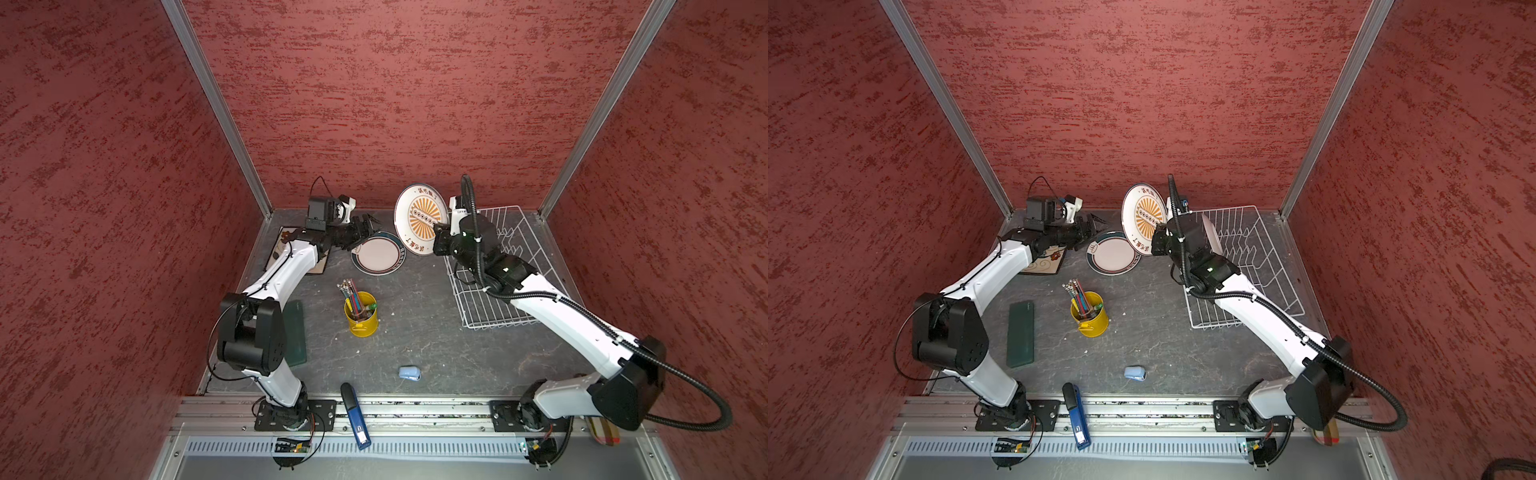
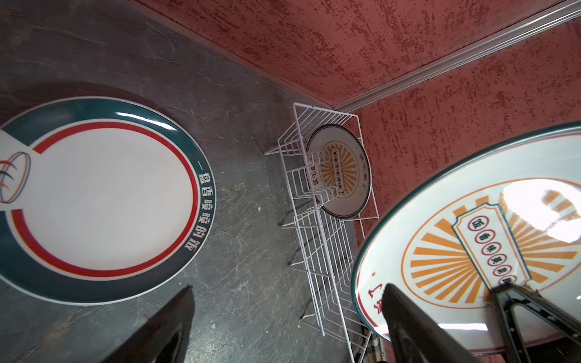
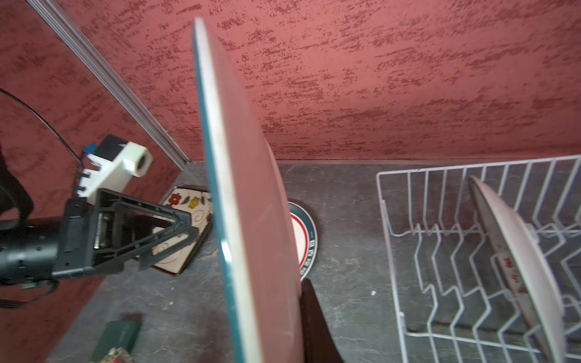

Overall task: Unload the plates from the dish rack
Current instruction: 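Carry the sun-pattern plate toward the left gripper while the left gripper grasps its rim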

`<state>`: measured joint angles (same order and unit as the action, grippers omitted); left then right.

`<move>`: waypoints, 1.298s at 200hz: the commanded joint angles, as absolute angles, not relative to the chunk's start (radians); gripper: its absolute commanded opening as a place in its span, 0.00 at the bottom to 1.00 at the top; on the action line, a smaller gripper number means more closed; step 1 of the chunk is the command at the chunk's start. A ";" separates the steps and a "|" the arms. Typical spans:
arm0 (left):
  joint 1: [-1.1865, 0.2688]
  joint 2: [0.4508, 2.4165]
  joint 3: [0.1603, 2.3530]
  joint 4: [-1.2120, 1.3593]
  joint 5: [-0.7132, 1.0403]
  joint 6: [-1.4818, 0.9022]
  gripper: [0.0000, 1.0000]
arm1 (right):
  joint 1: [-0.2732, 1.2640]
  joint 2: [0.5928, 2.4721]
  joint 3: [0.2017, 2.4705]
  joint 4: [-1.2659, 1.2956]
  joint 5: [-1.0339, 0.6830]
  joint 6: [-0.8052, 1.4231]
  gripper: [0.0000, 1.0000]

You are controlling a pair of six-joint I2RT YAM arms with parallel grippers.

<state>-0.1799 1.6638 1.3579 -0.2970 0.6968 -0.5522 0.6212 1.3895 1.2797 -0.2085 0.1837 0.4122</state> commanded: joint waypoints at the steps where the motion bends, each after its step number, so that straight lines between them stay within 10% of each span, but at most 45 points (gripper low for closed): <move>1: -0.178 1.638 1.331 -0.210 0.754 -0.583 0.93 | 0.588 1.371 1.264 -0.058 0.026 0.538 0.00; 105: -0.172 1.635 1.311 -0.147 0.795 -0.631 0.92 | 0.465 1.395 1.160 0.087 -0.235 0.782 0.00; 259: -0.164 1.637 1.284 -0.049 0.854 -0.713 0.66 | 0.449 1.524 1.149 0.240 -0.486 0.909 0.00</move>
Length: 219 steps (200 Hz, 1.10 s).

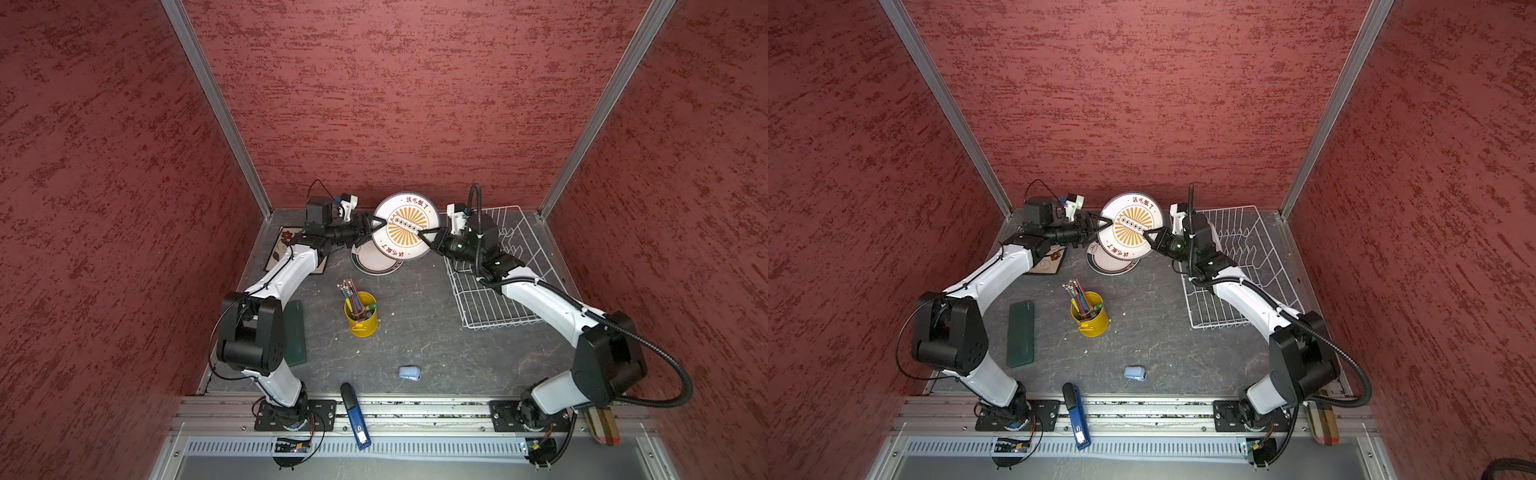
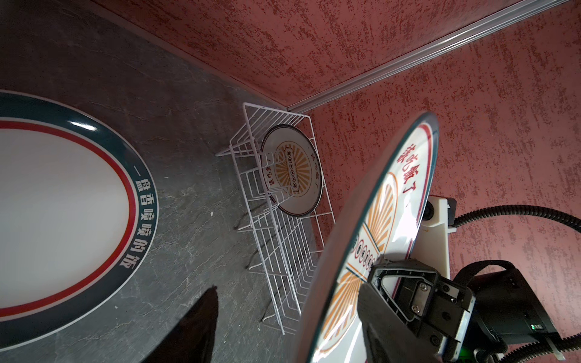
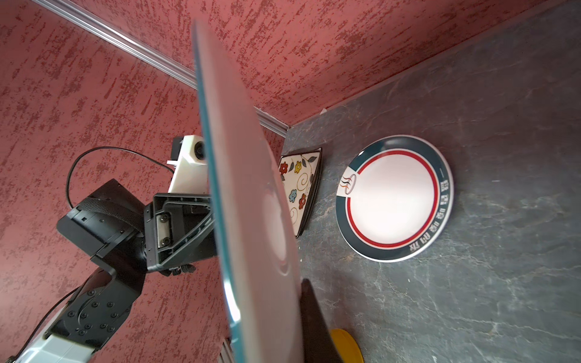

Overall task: Unload the plates from the dish rack
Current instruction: 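Carry the sun-pattern plate toward the left gripper while the left gripper grasps its rim, then open the right gripper and draw it back while the left gripper holds the plate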

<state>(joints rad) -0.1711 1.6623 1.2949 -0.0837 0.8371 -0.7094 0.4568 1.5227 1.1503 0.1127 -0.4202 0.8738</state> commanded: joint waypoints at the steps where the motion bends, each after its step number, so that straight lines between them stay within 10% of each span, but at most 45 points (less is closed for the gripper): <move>1: -0.164 1.637 1.284 -0.049 0.854 -0.713 0.66 | 0.449 1.525 1.149 0.241 -0.488 0.909 0.00; 167: -0.158 1.640 1.281 -0.027 0.871 -0.734 0.14 | 0.431 1.601 1.159 0.315 -0.606 0.976 0.00; 219: -0.152 1.638 1.279 -0.025 0.871 -0.736 0.00 | 0.426 1.607 1.163 0.311 -0.618 0.979 0.24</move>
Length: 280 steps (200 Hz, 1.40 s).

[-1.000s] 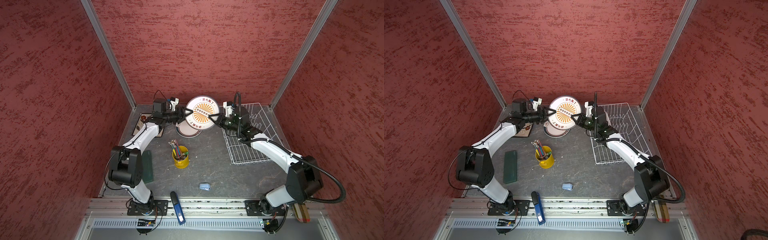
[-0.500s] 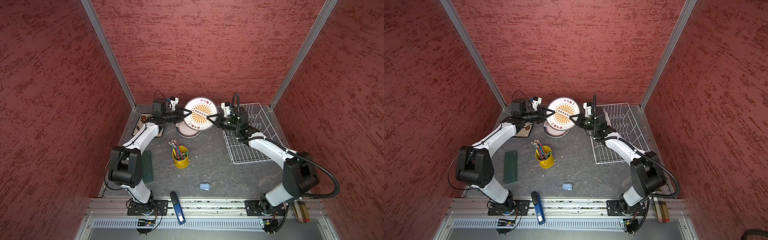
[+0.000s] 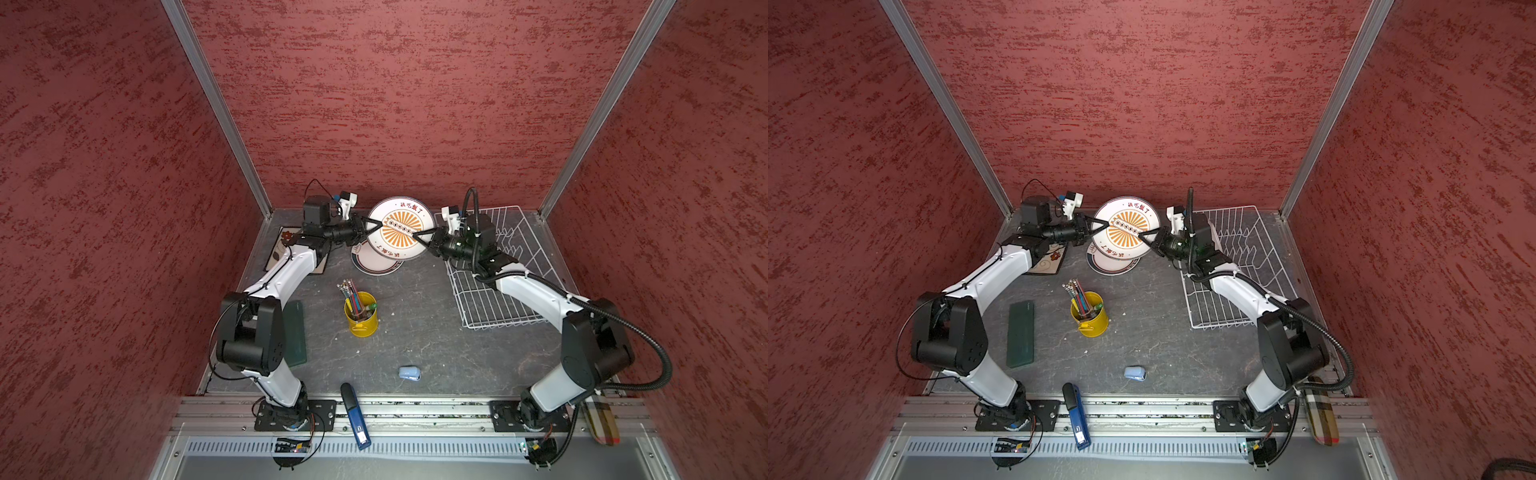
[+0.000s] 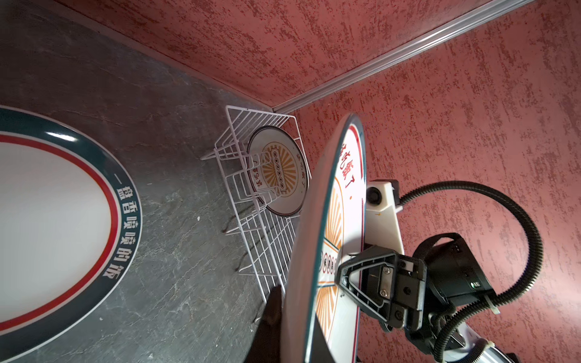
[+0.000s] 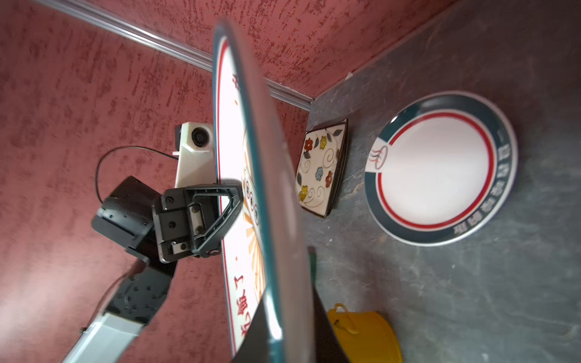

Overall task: Unload the plates from the dish rack
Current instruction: 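Open the right gripper and draw it back while the left gripper holds the plate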

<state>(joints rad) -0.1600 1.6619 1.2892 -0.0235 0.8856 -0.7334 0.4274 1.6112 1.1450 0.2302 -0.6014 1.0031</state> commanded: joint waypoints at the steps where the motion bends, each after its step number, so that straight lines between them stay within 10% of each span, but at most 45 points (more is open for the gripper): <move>1: -0.153 1.638 1.279 -0.025 0.870 -0.735 0.00 | 0.426 1.608 1.163 0.311 -0.618 0.979 0.25; 75: -0.137 1.625 1.266 -0.011 0.859 -0.744 0.00 | 0.407 1.600 1.166 0.288 -0.627 0.970 0.84; 280: -0.066 1.728 1.234 -0.018 0.712 -0.729 0.00 | 0.348 1.493 1.117 0.123 -0.513 0.855 0.99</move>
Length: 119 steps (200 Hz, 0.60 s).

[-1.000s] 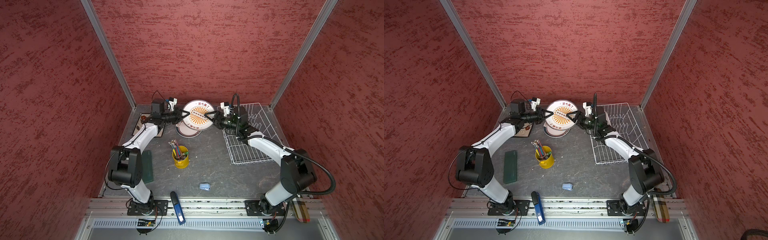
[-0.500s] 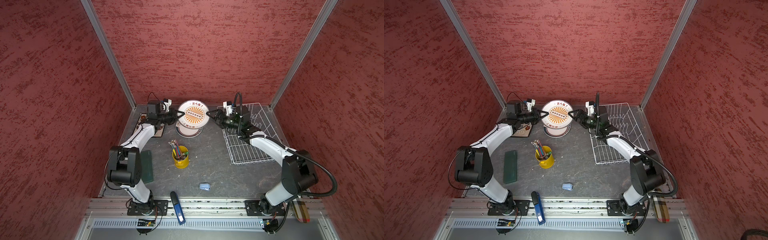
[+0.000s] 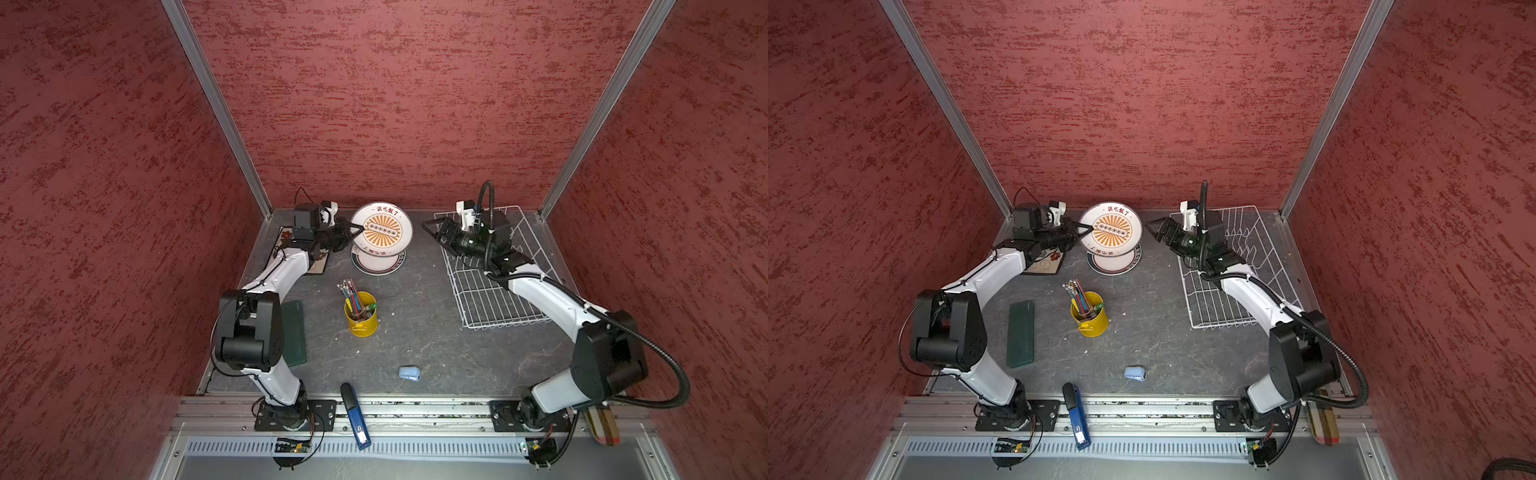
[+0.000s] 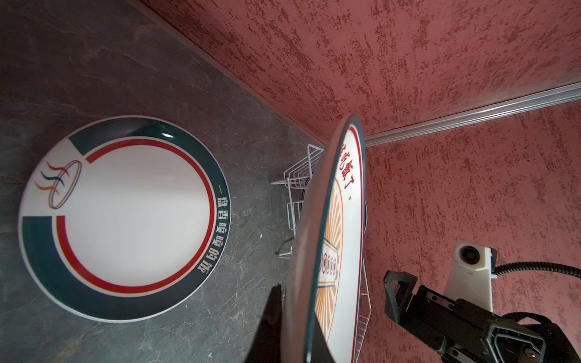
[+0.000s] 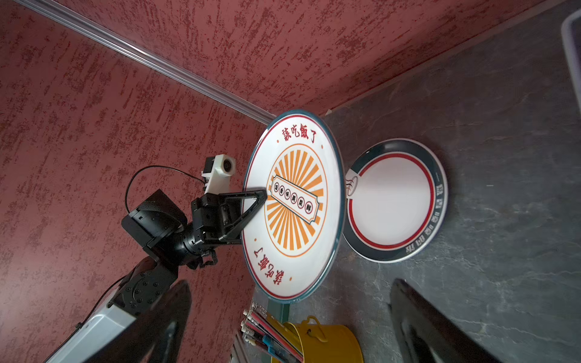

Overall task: Unload the plates from the dish rack
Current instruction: 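Open the right gripper and draw it back while the left gripper holds the plate, then lower the plate onto the green-rimmed plate with the left gripper while the right returns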

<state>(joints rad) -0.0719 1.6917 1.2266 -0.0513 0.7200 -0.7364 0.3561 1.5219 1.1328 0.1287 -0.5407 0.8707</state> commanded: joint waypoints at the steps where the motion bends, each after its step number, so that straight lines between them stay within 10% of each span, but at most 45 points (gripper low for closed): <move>1: -0.065 1.730 1.235 -0.018 0.712 -0.730 0.00 | 0.348 1.493 1.116 0.123 -0.513 0.855 0.99; 119: -0.060 1.911 1.272 -0.017 0.673 -0.694 0.00 | 0.344 1.425 1.092 0.057 -0.466 0.817 0.99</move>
<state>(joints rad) -0.0654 1.8870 1.2312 -0.0517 0.6670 -0.7132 0.3504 1.4761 1.1084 0.0689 -0.4976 0.8337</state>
